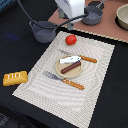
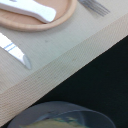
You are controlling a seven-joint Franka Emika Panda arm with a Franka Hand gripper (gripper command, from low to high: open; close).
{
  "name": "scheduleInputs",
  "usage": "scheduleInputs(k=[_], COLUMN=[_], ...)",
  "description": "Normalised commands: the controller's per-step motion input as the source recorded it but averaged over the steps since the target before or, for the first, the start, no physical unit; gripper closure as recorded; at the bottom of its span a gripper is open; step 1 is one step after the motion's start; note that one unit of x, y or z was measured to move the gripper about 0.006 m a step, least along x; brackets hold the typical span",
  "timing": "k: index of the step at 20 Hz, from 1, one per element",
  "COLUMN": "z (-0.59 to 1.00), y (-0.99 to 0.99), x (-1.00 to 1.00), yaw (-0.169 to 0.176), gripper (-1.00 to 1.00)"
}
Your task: Interact with the objects in diverse but meaningful ways.
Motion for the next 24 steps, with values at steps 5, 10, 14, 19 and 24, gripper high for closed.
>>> scheduleInputs(k=[5, 10, 14, 19, 24], z=[-0.13, 0.00, -0.07, -0.14, -0.21], y=[0.37, 0.63, 0.60, 0.29, 0.01], x=[0.44, 0.65, 0.51, 0.28, 0.06], yaw=[-0.035, -0.038, -0.051, -0.035, -0.003], gripper=[-1.00, -1.00, -1.00, -1.00, -1.00])
